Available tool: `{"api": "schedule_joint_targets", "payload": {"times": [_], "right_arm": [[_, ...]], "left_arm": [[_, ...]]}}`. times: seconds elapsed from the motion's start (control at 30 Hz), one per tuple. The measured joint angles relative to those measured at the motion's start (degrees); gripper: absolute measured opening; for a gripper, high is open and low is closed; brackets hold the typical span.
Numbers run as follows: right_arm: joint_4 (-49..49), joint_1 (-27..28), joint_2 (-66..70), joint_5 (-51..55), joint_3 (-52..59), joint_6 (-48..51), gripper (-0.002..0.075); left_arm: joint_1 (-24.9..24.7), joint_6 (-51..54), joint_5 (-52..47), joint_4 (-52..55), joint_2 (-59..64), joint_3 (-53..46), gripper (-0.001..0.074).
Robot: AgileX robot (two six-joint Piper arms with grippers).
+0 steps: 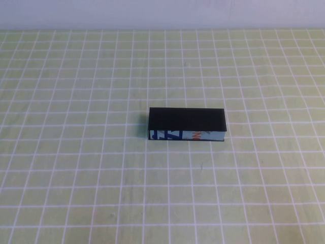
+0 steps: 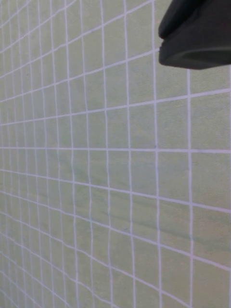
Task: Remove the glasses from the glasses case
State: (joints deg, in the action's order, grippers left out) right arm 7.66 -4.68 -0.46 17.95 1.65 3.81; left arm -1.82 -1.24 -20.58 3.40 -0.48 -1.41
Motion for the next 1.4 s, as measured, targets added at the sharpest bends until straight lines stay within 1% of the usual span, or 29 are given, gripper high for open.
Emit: {"api": "schedule_joint_targets", "payload": {"times": [0.43, 0.97, 1.07, 1.13, 1.23, 1.4], "right_arm": [[0.0, 0.0, 0.0, 0.0, 0.0, 0.0, -0.0017], [0.0, 0.0, 0.0, -2.6, 0.0, 0.0, -0.0017], [0.4, 0.0, 0.0, -2.7, 0.0, -0.1, -0.0017], [2.3, 0.0, 0.0, -3.4, 0.0, -0.1, -0.0017], [8.4, 0.0, 0.0, -7.0, 0.0, -0.2, -0.0017], [22.6, 0.0, 0.0, -14.9, 0.0, -0.2, -0.0017]], "left_arm": [[0.0, 0.0, 0.0, 0.0, -0.1, 0.0, -0.0004], [0.0, 0.0, 0.2, 1.1, -0.1, 0.0, -0.0004], [0.0, -0.1, 1.6, -1.6, -0.1, 0.0, -0.0004], [0.0, -0.7, 3.8, -5.4, -0.1, 0.0, -0.0004], [0.0, -1.6, 8.1, -12.8, -0.1, 0.0, -0.0004], [0.0, -2.0, 14.1, -21.1, -0.1, 0.0, -0.0004]]}}
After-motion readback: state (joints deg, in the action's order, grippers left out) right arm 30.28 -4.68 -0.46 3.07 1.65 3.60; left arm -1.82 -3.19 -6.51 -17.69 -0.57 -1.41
